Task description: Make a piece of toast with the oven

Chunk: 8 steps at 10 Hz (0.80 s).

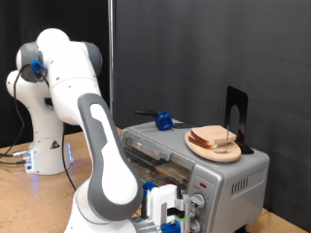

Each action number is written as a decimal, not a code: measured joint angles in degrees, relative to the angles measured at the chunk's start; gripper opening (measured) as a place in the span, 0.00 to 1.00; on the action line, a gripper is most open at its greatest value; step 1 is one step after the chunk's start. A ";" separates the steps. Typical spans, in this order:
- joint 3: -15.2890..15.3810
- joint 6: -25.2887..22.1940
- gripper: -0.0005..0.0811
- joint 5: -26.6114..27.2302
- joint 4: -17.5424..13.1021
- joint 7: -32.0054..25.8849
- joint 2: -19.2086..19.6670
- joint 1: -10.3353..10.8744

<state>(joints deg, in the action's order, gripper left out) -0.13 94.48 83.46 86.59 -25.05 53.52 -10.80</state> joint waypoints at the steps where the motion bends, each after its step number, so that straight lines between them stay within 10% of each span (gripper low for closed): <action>1: 0.02 -0.09 0.41 0.91 0.45 -5.48 -0.05 -0.08; 8: 0.11 -4.95 0.39 4.09 1.70 -21.59 -0.23 -3.31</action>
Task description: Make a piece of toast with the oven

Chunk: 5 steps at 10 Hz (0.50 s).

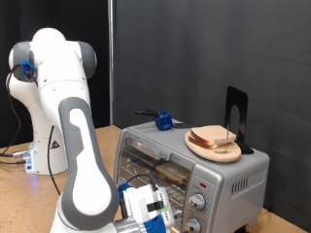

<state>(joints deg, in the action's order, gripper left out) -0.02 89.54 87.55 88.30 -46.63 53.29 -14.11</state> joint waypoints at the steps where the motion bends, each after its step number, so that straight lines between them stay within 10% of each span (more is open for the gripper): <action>1: -0.05 0.42 0.39 0.00 0.24 2.27 -0.12 -0.05; 5: -0.31 3.57 0.39 0.01 1.38 15.57 -1.23 -0.08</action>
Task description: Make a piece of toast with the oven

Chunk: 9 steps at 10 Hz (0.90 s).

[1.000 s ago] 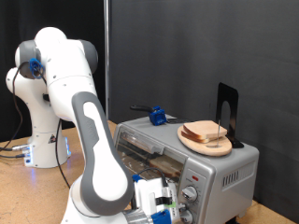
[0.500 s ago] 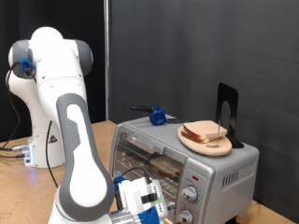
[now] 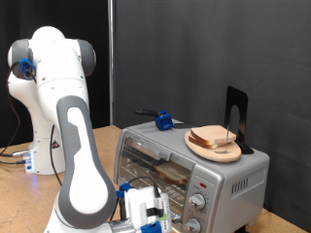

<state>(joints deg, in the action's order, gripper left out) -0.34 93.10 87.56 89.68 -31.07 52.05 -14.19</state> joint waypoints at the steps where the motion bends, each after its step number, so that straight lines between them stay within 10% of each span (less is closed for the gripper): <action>1: 0.00 0.29 0.39 0.08 -0.27 1.23 -0.31 0.00; 6: 0.33 2.28 0.92 0.20 -0.51 3.78 -0.86 0.81; 9: 1.01 2.95 0.99 0.52 -0.56 3.78 -0.77 1.42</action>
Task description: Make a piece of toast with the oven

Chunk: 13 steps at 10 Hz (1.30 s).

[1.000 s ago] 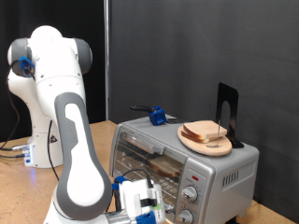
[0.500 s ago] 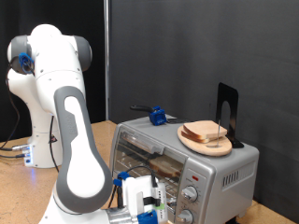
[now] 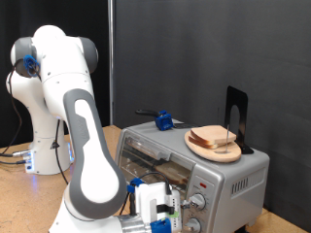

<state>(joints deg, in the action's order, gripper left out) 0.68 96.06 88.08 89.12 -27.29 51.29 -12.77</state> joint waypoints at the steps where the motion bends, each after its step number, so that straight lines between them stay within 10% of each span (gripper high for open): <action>1: 0.03 0.07 0.99 0.23 -0.01 0.00 0.08 0.01; 3: 0.09 0.08 1.00 0.31 0.01 0.00 0.30 0.03; 5: 0.53 0.67 0.66 0.31 0.01 0.02 0.95 0.93; 8: 0.54 0.80 0.50 0.32 -0.02 0.07 0.86 1.06; 10: 0.52 1.42 0.12 0.34 0.02 0.07 0.98 0.99; 13: 0.52 1.41 0.12 0.34 0.01 -0.18 0.98 0.96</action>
<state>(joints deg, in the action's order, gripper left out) 1.20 97.46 88.41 89.13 -27.47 52.27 -11.81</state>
